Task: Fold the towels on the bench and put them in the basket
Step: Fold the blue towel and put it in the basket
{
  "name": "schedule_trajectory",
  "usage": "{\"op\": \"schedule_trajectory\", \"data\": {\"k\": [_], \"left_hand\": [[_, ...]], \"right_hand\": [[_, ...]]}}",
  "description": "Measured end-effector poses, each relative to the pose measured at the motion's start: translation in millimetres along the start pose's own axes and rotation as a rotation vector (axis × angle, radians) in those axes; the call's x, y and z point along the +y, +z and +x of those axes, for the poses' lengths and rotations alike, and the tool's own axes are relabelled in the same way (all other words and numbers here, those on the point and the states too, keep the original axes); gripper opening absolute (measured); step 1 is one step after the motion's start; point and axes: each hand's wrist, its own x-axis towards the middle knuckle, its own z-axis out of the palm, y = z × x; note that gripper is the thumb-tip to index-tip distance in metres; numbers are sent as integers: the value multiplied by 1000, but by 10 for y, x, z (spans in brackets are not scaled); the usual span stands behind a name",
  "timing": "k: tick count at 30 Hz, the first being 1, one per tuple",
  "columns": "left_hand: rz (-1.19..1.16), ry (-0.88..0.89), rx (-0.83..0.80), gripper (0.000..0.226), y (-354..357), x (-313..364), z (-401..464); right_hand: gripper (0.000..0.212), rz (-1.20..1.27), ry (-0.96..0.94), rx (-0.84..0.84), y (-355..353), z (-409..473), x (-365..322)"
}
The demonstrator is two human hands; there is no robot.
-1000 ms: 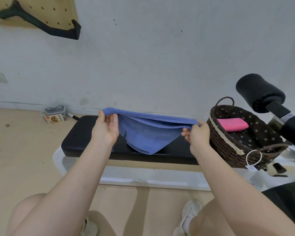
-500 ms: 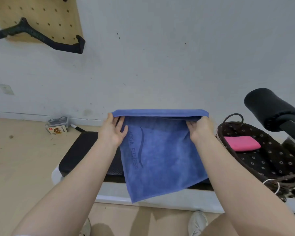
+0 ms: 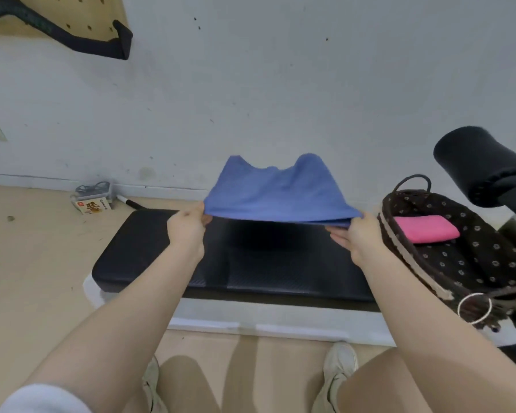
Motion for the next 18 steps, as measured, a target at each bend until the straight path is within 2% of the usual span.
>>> {"op": "schedule_trajectory", "data": {"k": [2,4,6,8,11,14,18], "left_hand": [[177,-36,41,21,-172,-272,-13],[269,-55,72,20,-301,-445,-36],[325,-46,100,15,-399,-559,-55],[448,13,103,18,-477,-611,-92],[555,153,-8,25,-572,-631,-140],[579,167,-72,34,-625,-596,-186],[703,157,-68,21,-722,-573,-286]], "right_hand": [[38,-103,131,32,-107,-41,288],[42,-228,166,24,-186,-100,506],[38,-305,133,7,-232,-179,638],[25,-327,65,-6,-263,-252,704],[23,-292,-44,-58,-306,-332,724],[27,-306,-22,-100,-361,-389,704],[26,-451,33,-66,-422,-402,749]]}}
